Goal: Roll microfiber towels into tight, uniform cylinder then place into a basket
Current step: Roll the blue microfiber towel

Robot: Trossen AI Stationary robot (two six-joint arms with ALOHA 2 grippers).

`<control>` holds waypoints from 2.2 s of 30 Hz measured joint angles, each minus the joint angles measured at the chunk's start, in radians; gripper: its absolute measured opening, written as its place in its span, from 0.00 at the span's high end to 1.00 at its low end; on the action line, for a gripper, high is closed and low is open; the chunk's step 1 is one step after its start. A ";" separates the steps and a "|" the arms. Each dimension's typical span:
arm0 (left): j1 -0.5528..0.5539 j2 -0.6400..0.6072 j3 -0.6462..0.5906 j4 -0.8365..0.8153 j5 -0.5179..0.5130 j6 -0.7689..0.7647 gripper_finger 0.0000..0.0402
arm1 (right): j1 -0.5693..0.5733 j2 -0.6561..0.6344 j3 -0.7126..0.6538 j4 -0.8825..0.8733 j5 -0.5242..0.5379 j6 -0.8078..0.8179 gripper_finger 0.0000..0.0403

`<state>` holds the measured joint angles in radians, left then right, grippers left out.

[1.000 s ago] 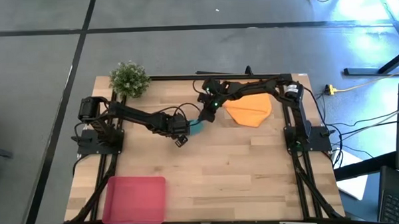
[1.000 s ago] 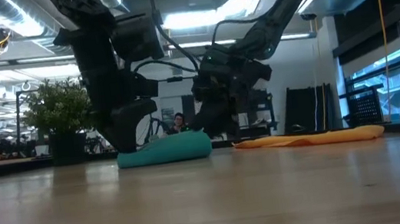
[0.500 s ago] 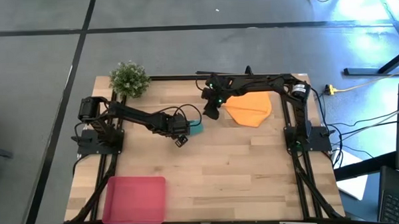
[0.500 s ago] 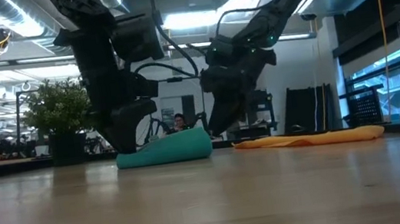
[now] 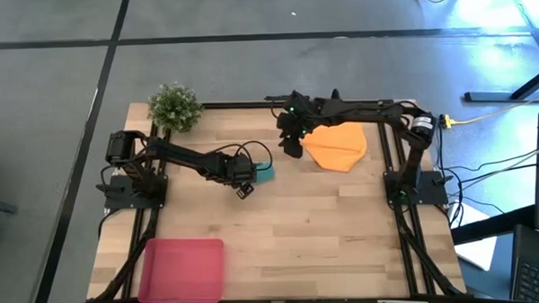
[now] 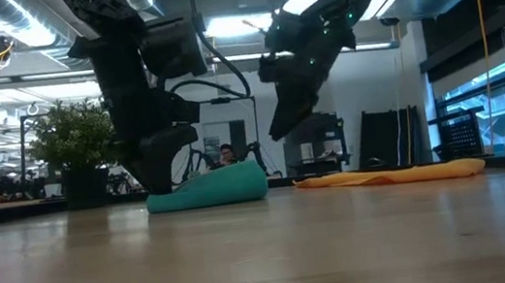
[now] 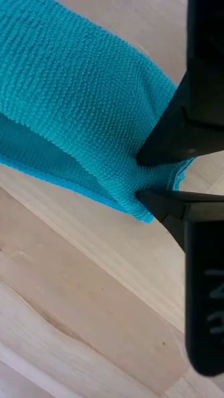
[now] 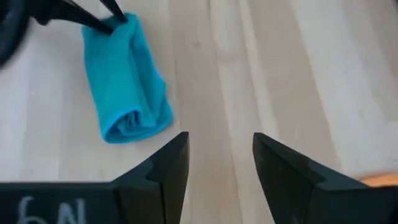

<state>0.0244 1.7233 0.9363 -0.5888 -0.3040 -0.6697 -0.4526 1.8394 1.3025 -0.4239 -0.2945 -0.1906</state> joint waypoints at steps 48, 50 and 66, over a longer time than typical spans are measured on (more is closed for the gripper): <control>0.002 -0.002 0.000 -0.001 0.039 0.029 0.83 | 0.214 -0.575 -0.542 0.419 0.073 -0.204 0.56; 0.002 -0.002 0.000 -0.001 0.039 0.029 0.83 | 0.214 -0.575 -0.542 0.418 0.073 -0.204 0.56; 0.002 -0.002 0.000 -0.001 0.038 0.026 0.83 | 0.214 -0.575 -0.542 0.419 0.073 -0.204 0.56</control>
<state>0.0261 1.7210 0.9367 -0.5896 -0.2665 -0.6437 -0.2386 1.2644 0.7609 -0.0051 -0.2216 -0.3943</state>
